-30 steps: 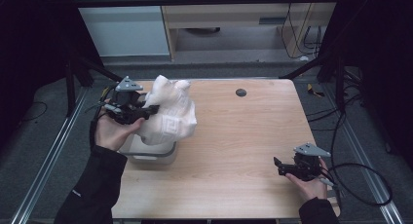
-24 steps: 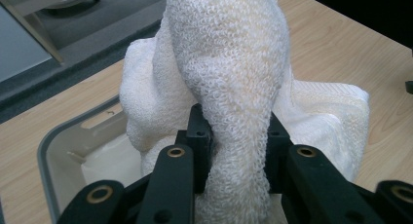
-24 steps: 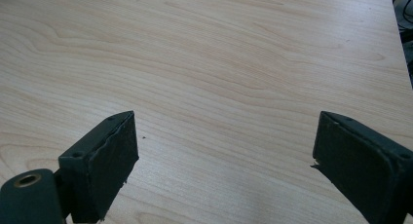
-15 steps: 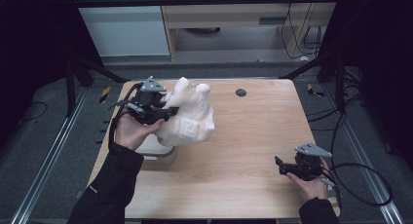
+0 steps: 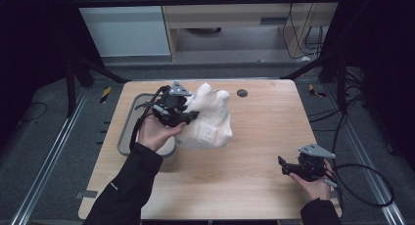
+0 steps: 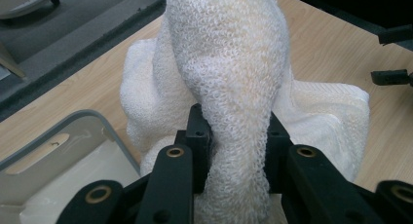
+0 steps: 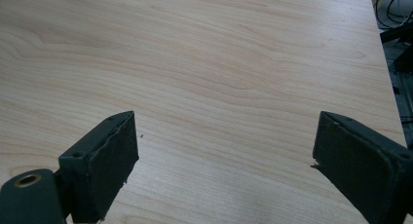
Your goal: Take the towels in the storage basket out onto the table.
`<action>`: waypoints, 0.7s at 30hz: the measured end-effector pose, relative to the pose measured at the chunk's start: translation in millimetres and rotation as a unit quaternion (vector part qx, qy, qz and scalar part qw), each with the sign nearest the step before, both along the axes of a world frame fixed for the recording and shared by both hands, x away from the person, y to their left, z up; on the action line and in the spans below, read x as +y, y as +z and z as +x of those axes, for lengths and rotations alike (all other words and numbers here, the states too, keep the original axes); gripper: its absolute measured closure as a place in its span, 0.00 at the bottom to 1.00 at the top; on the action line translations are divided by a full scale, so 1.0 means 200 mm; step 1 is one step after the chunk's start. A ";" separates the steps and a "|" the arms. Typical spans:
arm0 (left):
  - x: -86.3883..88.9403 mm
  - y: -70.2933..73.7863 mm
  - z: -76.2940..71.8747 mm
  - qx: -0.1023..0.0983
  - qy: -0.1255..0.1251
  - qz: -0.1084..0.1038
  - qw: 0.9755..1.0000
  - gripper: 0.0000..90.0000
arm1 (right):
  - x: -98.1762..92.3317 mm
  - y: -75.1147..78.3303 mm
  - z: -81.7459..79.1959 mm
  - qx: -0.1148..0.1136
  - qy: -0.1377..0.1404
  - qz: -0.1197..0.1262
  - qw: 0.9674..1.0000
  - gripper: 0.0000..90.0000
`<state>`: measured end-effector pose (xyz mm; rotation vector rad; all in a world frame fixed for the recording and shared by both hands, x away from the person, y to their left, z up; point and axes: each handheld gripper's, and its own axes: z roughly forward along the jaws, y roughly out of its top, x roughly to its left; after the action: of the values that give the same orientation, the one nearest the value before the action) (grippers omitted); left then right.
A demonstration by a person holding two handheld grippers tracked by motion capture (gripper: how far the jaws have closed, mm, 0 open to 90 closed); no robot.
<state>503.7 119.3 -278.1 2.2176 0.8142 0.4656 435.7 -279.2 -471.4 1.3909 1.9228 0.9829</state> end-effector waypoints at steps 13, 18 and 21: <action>-0.18 -0.14 0.05 0.014 -0.021 0.012 1.000 0.80 | 0.00 0.00 0.00 -0.004 -0.006 -0.009 1.000 0.10; -0.25 -0.23 0.06 0.027 -0.035 0.015 0.999 0.80 | -0.01 0.00 0.00 -0.006 -0.014 -0.009 1.000 0.10; -0.28 -0.26 0.06 0.032 -0.041 0.015 0.999 0.80 | -0.02 0.00 0.00 -0.005 -0.014 -0.008 1.000 0.10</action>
<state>516.7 64.0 -330.8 2.2942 0.7507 0.3710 435.7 -282.3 -472.3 1.3981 1.8941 0.9582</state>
